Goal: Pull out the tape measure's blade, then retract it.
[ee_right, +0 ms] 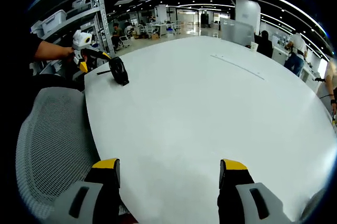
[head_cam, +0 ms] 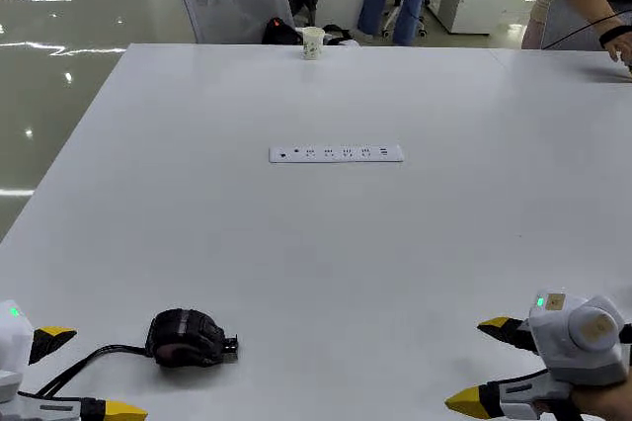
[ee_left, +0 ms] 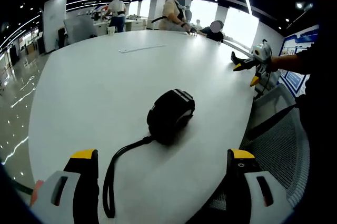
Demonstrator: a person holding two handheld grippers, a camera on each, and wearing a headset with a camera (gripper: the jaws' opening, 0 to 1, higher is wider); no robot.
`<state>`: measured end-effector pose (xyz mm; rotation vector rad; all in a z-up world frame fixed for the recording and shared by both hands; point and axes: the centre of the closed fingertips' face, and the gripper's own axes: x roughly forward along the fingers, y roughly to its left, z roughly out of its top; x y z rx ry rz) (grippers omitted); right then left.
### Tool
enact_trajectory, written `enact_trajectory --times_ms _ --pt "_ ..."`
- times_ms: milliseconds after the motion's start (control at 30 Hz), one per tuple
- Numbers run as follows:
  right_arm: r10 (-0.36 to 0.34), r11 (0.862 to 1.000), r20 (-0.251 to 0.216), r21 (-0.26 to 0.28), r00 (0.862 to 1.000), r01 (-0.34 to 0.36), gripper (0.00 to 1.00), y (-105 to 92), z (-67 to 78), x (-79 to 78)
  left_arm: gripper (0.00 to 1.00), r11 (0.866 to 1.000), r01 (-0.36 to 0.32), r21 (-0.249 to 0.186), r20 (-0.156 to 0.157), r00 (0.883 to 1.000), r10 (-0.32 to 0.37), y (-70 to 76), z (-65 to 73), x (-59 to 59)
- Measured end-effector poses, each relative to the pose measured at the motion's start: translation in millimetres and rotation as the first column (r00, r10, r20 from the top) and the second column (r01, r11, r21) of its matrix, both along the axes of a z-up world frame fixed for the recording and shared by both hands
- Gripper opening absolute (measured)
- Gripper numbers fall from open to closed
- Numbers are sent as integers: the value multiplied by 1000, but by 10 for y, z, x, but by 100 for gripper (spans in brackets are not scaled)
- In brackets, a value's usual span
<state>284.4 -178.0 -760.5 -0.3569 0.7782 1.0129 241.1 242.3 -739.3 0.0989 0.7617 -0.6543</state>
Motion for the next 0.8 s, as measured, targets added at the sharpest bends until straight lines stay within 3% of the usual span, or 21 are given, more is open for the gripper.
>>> enact_trajectory --times_ms 300,567,800 --pt "-26 1000 -6 -8 1000 26 80 -346 65 -14 99 1000 -8 -16 -15 1000 8 60 50 -11" --pt "-46 999 -4 19 999 46 88 -410 177 -15 99 1000 2 -18 -23 1000 -2 59 71 -28" --pt "-33 999 -8 6 999 33 97 -409 168 -34 99 1000 3 -20 -29 1000 -4 60 57 -49"
